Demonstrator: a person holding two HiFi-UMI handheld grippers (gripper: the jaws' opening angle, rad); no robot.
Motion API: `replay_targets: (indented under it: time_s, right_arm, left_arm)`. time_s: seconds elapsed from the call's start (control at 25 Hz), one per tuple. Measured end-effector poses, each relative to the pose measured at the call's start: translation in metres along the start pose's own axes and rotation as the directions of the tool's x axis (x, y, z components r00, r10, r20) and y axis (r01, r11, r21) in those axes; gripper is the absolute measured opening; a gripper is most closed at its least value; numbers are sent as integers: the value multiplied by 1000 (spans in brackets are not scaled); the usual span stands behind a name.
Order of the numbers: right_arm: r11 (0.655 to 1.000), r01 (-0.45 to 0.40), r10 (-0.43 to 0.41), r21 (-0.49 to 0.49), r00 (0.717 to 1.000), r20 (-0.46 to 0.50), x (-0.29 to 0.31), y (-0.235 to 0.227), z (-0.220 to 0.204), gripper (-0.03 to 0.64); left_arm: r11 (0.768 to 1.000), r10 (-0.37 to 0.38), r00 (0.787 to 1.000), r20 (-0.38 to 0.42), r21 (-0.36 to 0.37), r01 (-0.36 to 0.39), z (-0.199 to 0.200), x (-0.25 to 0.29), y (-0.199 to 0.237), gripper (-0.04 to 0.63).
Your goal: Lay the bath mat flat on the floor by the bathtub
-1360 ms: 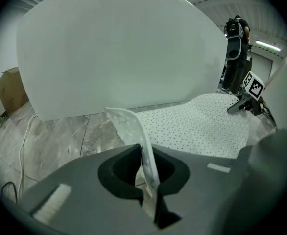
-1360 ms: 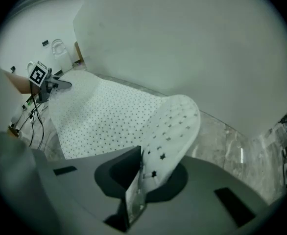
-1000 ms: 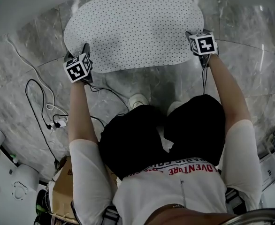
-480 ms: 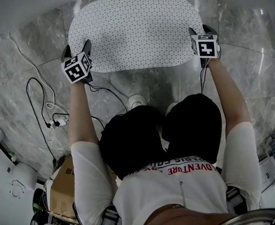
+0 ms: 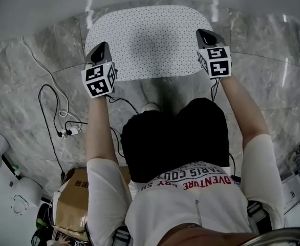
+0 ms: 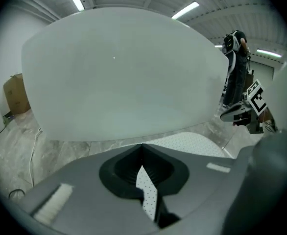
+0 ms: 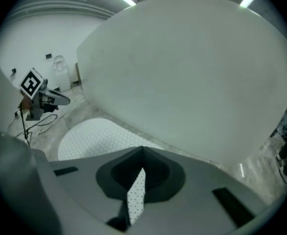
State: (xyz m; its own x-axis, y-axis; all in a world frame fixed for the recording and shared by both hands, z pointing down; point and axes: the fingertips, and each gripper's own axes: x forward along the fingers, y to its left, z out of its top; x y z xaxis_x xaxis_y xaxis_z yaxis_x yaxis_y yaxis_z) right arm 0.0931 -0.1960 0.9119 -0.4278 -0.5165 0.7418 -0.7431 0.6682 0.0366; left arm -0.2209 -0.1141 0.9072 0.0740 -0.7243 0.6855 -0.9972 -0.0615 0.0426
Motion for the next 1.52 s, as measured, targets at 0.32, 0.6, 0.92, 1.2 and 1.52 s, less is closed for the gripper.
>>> replay_targets:
  time_s: [0.32, 0.6, 0.92, 1.2, 1.52]
  right_arm:
    - [1000, -2, 3, -20, 999, 48, -134, 31, 102, 9]
    - [999, -36, 32, 31, 994, 108, -284, 57, 225, 9]
    - [999, -46, 37, 26, 962, 270, -428, 74, 370, 9]
    - [1000, -18, 16, 0, 899, 437, -541, 75, 466, 9]
    - [998, 24, 14, -54, 788, 616, -648, 78, 518, 9]
  left_arm:
    - [994, -89, 991, 104, 72, 81, 130, -134, -63, 11]
    - [987, -157, 974, 162, 11, 158, 263, -271, -89, 12]
    - [982, -190, 932, 309, 46, 185, 402, -424, -103, 11]
    - [981, -195, 853, 483, 100, 168, 507, -541, -107, 12]
    - [970, -236, 758, 608, 196, 145, 577, -640, -135, 12]
